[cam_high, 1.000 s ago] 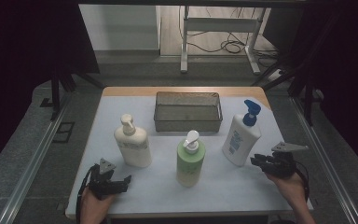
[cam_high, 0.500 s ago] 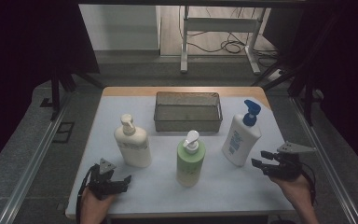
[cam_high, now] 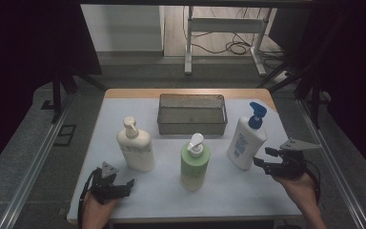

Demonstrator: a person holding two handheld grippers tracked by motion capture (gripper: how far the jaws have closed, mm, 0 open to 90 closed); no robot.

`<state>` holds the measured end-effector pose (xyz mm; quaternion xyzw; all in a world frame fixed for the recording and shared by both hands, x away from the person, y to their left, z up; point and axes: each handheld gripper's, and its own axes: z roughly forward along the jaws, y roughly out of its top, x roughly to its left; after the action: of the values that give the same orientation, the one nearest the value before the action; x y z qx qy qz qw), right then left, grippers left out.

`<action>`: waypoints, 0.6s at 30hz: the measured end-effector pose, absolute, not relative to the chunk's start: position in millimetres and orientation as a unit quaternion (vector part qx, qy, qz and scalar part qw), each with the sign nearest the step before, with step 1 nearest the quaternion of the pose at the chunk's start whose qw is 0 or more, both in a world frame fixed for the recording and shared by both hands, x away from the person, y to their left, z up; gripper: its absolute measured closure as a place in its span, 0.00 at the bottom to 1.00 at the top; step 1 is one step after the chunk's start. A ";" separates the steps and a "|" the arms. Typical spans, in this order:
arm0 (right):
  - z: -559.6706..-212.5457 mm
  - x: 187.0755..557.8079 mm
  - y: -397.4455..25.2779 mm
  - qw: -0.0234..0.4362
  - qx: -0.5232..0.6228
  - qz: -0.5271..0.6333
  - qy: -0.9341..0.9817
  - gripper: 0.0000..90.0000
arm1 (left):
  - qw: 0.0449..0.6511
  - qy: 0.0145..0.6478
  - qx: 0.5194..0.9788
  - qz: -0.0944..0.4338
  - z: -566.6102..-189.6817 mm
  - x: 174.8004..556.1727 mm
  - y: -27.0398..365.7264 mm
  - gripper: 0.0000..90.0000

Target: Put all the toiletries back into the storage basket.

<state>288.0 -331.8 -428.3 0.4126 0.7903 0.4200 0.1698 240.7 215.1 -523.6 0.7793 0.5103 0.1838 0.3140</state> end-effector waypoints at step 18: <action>-410.5 308.9 -312.6 0.180 0.420 0.419 0.784 0.28 | 0.315 0.510 0.779 0.184 -523.7 240.7 215.1 0.13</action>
<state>308.9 -312.6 -410.5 0.4200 0.7843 0.4194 0.1804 240.7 215.1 -523.7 0.7789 0.5104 0.1840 0.3146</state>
